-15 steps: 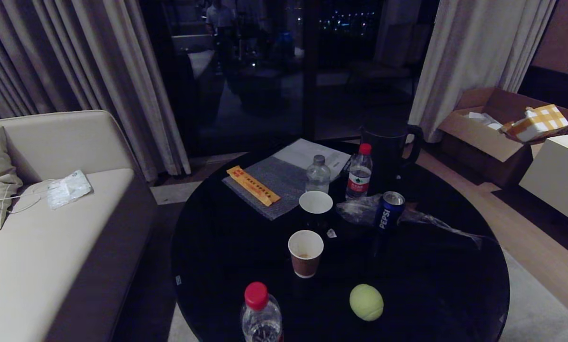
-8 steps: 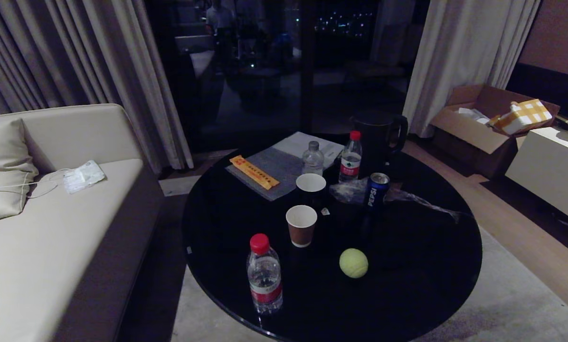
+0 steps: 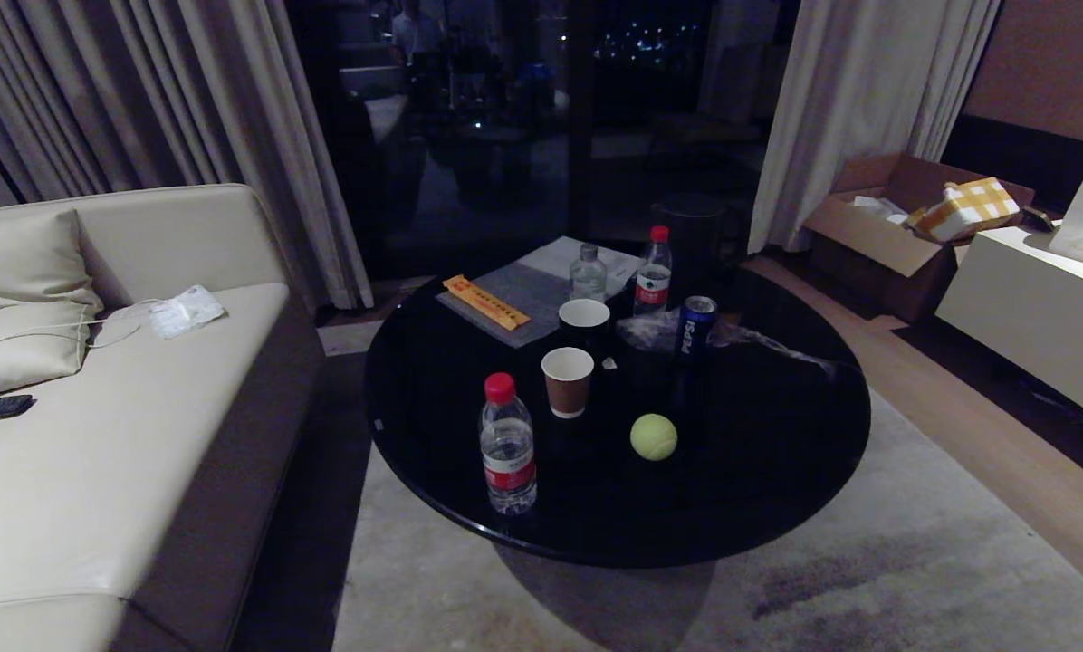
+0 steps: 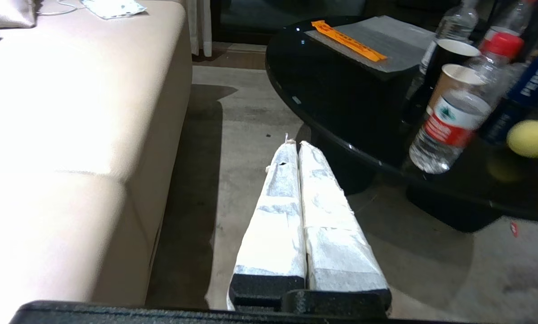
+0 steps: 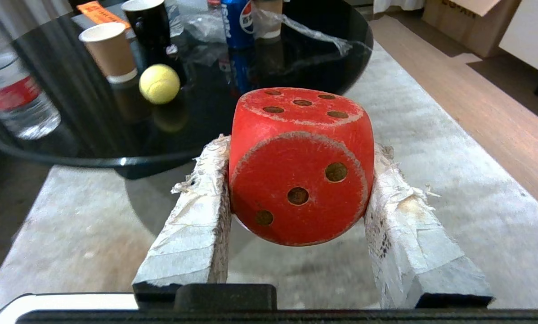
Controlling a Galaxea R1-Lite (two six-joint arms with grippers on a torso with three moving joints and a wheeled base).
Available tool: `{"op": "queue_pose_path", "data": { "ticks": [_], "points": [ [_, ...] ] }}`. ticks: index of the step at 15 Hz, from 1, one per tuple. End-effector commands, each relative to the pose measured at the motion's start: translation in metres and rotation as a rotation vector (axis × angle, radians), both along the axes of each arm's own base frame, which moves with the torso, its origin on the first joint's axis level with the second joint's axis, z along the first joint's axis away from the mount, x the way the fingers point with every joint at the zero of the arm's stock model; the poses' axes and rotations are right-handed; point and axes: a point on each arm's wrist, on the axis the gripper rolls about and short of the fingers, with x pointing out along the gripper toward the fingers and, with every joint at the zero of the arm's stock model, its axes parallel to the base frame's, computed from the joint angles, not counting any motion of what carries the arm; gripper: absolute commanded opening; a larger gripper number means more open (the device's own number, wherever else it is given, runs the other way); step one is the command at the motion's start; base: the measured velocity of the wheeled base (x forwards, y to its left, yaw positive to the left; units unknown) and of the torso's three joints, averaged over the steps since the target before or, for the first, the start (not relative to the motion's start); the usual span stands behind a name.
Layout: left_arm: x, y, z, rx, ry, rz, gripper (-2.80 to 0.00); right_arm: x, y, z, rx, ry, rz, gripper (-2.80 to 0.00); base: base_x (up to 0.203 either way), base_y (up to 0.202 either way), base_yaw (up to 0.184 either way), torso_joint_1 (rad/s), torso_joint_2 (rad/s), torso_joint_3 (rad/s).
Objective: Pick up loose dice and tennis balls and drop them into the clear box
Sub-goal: Put the toys in the box
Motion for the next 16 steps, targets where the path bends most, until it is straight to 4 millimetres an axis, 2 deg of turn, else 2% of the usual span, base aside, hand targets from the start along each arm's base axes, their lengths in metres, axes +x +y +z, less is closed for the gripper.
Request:
{"op": "queue_pose_path", "data": {
  "ticks": [1, 16],
  "points": [
    [0.0002, 0.0000, -0.0004, -0.001, 0.003, 0.001, -2.80, 0.0002, 0.0000, 0.0000, 0.000, 0.003, 0.000, -2.80, -0.182, 0.000, -0.001, 0.000, 0.00, 0.003],
    [0.0002, 0.0000, -0.0004, -0.001, 0.003, 0.001, -2.80, 0.0002, 0.0000, 0.0000, 0.000, 0.003, 0.001, -2.80, -0.183, 0.000, -0.001, 0.002, 0.00, 0.002]
  ]
}}
